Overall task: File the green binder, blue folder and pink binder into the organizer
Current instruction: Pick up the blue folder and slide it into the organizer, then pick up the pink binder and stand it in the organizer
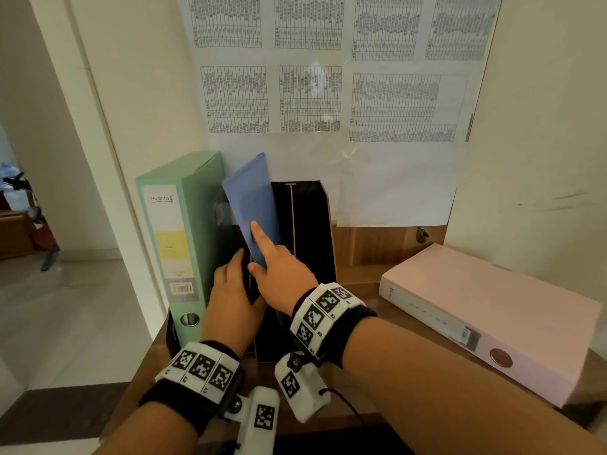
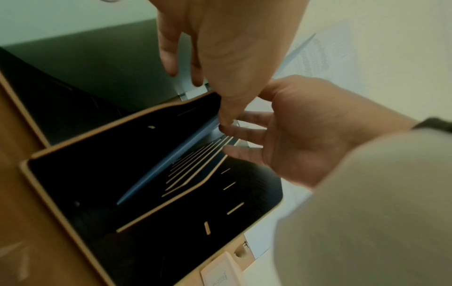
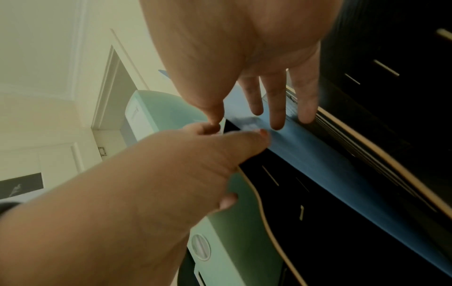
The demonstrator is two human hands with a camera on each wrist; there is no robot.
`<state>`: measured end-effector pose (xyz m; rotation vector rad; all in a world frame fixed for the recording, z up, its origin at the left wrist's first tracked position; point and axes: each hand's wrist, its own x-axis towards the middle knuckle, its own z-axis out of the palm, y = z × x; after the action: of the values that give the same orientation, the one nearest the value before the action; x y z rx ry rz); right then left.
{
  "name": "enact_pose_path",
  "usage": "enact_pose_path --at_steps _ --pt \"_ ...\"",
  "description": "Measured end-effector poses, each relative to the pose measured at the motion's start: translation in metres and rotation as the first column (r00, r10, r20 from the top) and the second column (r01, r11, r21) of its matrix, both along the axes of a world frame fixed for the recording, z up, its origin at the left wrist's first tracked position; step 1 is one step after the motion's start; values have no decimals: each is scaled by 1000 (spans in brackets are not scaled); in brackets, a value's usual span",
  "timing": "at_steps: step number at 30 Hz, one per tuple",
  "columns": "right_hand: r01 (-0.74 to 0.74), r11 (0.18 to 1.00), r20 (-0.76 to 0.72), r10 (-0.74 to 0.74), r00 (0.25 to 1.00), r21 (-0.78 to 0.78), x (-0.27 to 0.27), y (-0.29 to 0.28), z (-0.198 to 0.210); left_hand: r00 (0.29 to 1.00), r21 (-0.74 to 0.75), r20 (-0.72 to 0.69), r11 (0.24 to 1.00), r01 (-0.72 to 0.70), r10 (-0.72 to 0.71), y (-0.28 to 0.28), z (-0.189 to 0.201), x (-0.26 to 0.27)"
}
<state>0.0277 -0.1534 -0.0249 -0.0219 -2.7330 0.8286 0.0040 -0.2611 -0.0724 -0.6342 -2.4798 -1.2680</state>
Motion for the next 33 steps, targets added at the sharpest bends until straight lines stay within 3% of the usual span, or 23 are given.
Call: enact_pose_path --at_steps 5,8,12,17,21,23,29,33 --pt "-10 993 -39 6 999 -114 12 8 5 969 124 -213 987 -101 126 11 14 14" --pt "-30 974 -89 10 996 -223 24 20 13 939 122 -315 987 -102 136 21 26 23" --pt "6 936 -149 -62 987 -353 46 48 27 925 126 -378 992 4 44 46 42 41" --pt "72 905 -185 -163 969 -420 78 97 34 929 112 -358 984 139 -91 90 55 66" --pt "190 876 -177 -293 940 -444 104 146 26 944 86 -231 962 261 -235 132 52 82" --pt "304 857 -137 -390 911 -415 116 177 18 950 70 -98 951 302 -295 154 46 90" --pt "620 772 148 -603 784 -141 157 260 -18 869 65 339 930 361 -361 207 23 115" --pt "656 751 288 -646 707 72 182 293 -36 809 10 494 933 360 -317 230 1 125"
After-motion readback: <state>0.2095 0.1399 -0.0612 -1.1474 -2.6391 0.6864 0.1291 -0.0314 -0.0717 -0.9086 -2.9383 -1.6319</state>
